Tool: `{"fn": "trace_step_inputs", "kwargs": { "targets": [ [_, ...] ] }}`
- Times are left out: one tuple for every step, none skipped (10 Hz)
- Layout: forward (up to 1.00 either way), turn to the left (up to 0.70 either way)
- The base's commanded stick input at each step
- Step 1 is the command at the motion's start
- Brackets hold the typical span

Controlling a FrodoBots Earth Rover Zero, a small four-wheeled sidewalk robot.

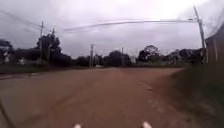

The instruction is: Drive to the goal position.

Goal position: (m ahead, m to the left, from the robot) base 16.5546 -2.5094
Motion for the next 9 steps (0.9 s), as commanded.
{"fn": "trace_step_inputs", "kwargs": {
  "targets": [
    [0.70, 0.00],
    [0.70, 0.00],
    [0.70, 0.00],
    [0.70, 0.00],
    [0.70, 0.00],
    [0.70, 0.00],
    [0.70, 0.00],
    [0.70, 0.00],
    [0.70, 0.00]
  ]
}}
